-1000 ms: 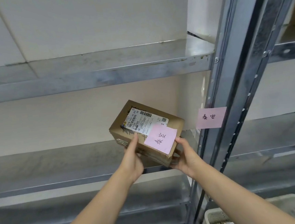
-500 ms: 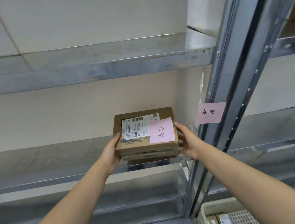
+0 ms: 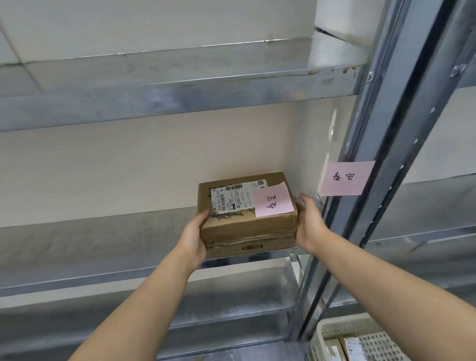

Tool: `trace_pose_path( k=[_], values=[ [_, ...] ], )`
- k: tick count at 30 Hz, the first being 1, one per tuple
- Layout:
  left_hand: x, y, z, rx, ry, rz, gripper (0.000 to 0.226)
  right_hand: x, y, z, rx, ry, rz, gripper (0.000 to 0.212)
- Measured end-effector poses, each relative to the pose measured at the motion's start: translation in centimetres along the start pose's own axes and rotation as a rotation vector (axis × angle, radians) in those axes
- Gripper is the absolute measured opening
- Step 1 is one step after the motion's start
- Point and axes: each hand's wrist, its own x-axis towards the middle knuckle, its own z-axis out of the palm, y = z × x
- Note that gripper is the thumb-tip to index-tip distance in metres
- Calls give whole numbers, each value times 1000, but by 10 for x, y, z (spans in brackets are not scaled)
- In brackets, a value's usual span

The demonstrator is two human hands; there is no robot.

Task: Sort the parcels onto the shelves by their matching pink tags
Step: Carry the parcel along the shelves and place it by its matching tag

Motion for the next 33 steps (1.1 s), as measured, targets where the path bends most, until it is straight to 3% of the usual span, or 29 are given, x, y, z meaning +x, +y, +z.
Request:
trace_pose_path(
  k=[12, 15, 18, 24, 33],
  values=[
    [5, -7, 3, 96, 78, 61, 43, 0, -1, 8, -203, -21, 30, 59],
    [-4, 2, 9, 155, 106, 61, 42, -8, -13, 16, -279, 25, -109, 48],
    [-13, 12, 9, 166, 173, 84, 57, -14, -27, 24, -403, 56, -312, 41],
    [-41, 39, -15, 177, 277, 226, 60, -32, -37, 66, -620, -135, -522, 54],
    [-126, 42, -81, 79, 575, 411, 61, -72, 12, 137, -674, -598, -541, 55]
  ],
)
